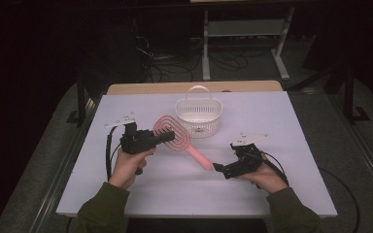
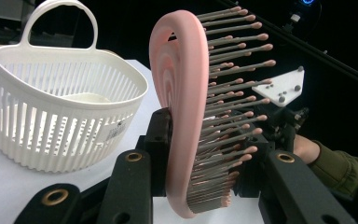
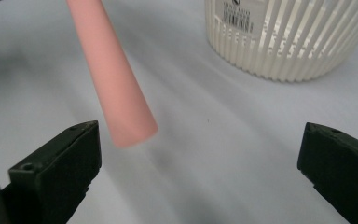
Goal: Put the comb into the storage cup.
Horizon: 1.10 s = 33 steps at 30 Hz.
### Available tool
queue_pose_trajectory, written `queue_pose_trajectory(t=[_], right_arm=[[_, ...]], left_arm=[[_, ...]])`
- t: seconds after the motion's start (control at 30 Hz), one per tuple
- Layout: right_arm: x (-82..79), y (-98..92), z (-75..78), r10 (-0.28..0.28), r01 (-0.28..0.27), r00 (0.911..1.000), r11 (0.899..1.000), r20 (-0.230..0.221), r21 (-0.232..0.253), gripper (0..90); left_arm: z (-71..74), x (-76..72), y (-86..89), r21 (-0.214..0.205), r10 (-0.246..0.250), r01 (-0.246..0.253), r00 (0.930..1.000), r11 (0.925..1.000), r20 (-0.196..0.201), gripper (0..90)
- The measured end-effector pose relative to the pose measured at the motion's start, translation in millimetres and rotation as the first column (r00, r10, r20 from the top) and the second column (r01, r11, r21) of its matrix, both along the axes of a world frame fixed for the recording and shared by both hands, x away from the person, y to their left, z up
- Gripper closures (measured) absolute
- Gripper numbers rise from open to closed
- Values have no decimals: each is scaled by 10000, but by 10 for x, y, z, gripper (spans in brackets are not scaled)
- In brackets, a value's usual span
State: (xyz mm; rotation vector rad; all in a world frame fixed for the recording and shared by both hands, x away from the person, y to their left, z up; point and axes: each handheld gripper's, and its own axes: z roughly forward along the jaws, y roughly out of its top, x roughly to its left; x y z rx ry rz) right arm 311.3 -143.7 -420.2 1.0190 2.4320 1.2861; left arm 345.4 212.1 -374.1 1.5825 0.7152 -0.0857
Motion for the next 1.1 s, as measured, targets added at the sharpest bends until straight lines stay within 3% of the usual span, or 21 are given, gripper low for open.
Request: queue_pose_trajectory(t=[0.53, 1.1], right_arm=[[-207, -335, -188, -516, 517, 9986, 9986, -82, 126, 0], [-337, -511, -240, -827, 826, 9966, 9962, 35, 264, 0]], left_arm=[[3, 7, 24, -61, 54, -54, 10000, 10000, -3, 657], [29, 8, 44, -130, 30, -30, 10000, 9999, 74, 657]])
